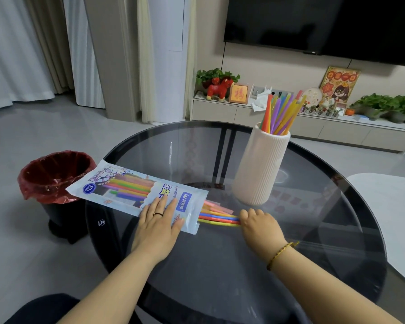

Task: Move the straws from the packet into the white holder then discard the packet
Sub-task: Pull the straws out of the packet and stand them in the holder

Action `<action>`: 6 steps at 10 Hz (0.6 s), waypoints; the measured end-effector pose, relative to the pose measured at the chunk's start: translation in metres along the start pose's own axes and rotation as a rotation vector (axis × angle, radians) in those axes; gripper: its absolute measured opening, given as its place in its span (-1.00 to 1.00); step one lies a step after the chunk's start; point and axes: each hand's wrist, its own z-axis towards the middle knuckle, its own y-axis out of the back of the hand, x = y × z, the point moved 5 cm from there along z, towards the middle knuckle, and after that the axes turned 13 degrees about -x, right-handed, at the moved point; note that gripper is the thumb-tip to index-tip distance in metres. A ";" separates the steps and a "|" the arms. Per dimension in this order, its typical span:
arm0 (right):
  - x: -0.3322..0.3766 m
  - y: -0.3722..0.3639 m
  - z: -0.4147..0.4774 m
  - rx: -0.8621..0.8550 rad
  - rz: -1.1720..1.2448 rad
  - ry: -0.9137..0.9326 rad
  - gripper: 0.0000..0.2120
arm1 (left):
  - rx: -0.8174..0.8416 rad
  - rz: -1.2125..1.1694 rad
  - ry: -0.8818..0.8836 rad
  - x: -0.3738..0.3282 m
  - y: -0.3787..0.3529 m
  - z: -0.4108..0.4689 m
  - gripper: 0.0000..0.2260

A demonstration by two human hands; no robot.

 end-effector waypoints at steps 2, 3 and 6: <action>-0.022 0.001 -0.014 0.045 0.014 -0.029 -0.78 | 0.021 0.020 0.004 0.000 -0.002 0.000 -0.51; -0.011 0.007 -0.008 0.022 0.076 -0.036 -0.79 | 0.023 0.027 0.005 0.000 -0.002 0.000 -0.51; 0.022 0.003 0.011 0.077 0.111 -0.050 -0.71 | 0.033 0.030 -0.002 0.002 -0.004 0.001 -0.51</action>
